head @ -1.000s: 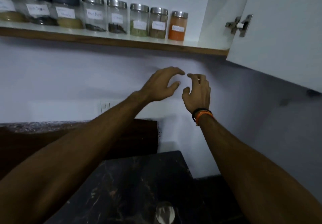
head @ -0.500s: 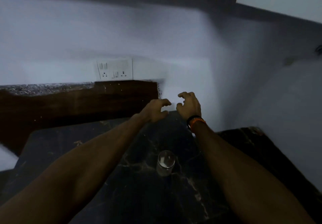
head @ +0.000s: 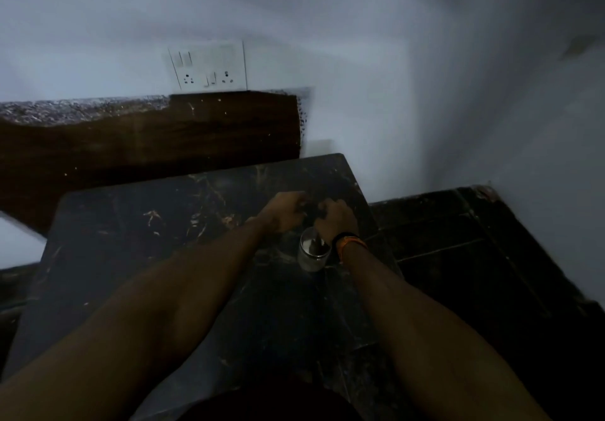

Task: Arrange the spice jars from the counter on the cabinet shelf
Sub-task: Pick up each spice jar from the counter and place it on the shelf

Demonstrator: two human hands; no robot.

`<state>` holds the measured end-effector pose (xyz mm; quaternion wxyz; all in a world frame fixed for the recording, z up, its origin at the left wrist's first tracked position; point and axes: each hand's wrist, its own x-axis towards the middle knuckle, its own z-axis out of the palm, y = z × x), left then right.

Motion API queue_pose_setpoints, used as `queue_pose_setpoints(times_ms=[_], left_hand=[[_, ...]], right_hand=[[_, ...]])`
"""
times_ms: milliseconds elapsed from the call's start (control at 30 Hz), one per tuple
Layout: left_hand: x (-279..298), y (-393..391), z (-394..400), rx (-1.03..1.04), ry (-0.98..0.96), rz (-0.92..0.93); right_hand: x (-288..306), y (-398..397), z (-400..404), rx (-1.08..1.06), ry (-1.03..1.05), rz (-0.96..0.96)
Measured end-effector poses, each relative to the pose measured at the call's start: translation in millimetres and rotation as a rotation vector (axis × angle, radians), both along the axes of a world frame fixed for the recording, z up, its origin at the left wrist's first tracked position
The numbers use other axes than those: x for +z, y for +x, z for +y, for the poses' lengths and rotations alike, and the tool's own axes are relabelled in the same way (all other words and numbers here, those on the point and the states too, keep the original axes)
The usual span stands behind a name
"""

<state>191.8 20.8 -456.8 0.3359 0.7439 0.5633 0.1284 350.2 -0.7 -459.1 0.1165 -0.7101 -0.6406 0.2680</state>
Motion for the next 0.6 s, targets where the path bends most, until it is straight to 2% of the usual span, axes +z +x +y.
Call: queue_pose_setpoints(times_ms=[133, 433, 600], left_hand=[[-18.0, -1.2, -15.5, 0.0, -0.074, 0.004], [-35.6, -6.6, -37.7, 0.072, -0.137, 0.006], [-40.0, -11.8, -44.7, 0.14, -0.17, -0.041]], right_hand=[[-18.5, -9.6, -15.5, -0.025, -0.098, -0.034], [-47.2, -19.6, -34.2, 0.012, -0.164, -0.152], [-59.4, -22.8, -38.0, -0.036, -0.172, -0.191]])
